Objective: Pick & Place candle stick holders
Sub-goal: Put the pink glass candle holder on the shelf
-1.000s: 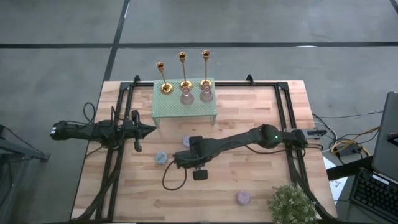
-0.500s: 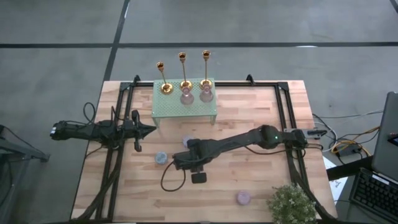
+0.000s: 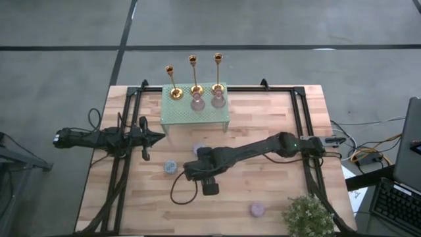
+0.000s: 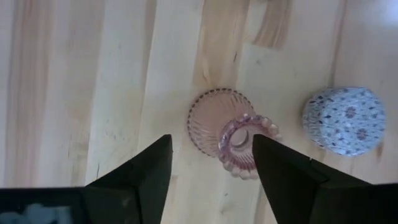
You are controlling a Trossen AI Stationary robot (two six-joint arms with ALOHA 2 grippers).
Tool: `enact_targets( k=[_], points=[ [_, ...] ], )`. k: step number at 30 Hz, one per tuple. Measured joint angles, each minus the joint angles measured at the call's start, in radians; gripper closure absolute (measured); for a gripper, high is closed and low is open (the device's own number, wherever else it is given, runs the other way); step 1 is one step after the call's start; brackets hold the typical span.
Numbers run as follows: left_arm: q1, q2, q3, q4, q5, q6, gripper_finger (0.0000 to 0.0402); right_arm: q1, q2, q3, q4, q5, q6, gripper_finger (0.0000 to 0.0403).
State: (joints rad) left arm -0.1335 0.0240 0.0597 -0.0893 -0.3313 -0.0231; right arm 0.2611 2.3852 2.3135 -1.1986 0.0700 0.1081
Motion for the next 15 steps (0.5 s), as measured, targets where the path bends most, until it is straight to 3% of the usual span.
enact_targets(
  k=[7,15],
  points=[
    [0.0,0.001,0.0,0.0,0.0,0.0,0.039,0.002,-0.051,-0.001,-0.034,0.027,0.009,0.0179],
    [0.0,0.003,0.0,0.0,0.0,0.0,0.039,0.023,-0.114,-0.013,-0.042,0.099,0.048,0.0239]
  ],
)
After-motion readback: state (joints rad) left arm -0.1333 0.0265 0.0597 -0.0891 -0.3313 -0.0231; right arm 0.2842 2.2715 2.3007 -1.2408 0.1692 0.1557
